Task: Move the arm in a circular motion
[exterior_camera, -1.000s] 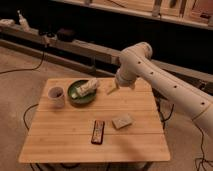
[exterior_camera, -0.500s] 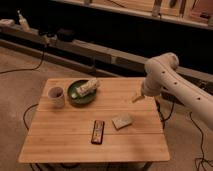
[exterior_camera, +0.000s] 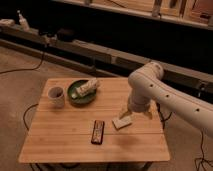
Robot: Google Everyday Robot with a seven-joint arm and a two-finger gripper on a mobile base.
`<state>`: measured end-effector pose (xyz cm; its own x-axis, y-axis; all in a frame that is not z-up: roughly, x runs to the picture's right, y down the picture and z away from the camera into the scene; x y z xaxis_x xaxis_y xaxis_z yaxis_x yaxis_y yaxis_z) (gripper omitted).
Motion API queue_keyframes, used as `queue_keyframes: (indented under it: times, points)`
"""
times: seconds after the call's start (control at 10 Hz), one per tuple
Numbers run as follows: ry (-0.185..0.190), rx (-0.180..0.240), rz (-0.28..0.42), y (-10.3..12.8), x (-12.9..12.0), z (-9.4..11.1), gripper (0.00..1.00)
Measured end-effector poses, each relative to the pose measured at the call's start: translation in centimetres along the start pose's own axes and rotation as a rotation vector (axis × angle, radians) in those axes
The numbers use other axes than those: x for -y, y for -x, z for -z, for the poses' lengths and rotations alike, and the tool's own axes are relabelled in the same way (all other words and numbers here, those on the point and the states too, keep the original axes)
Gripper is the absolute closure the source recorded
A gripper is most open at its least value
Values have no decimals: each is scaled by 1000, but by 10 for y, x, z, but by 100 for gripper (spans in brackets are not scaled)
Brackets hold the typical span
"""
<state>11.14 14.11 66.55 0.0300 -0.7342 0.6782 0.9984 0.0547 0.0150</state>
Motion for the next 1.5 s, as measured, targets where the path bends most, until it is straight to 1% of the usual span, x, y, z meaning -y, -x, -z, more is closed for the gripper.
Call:
queue_keyframes:
  times: [0.1,0.2,0.3,0.4,0.5,0.6,0.7,0.8,0.9,1.0,1.1,1.2,1.3,1.4,1.5]
  points:
    - [-34,8,43,6,29,8,20]
    - [-92,5,110,9,69,20,20]
    - [-162,-17,197,6,107,35,20]
    - [-204,-45,252,-3,127,46,20]
    - [-239,-86,309,-21,139,55,20]
    - [-256,-137,351,-50,137,59,20]
    - [-244,-174,366,-78,118,56,20]
    - [-206,-196,354,-111,74,42,20]
    - [-164,-195,325,-130,29,27,20]
    - [-107,-172,268,-142,-31,4,20]
    - [-70,-150,223,-144,-70,-10,20]
    - [-24,-113,160,-138,-116,-27,20]
    - [19,-63,84,-121,-155,-43,20]
    - [38,-34,44,-109,-169,-50,20]
    - [64,11,-9,-86,-178,-59,20]
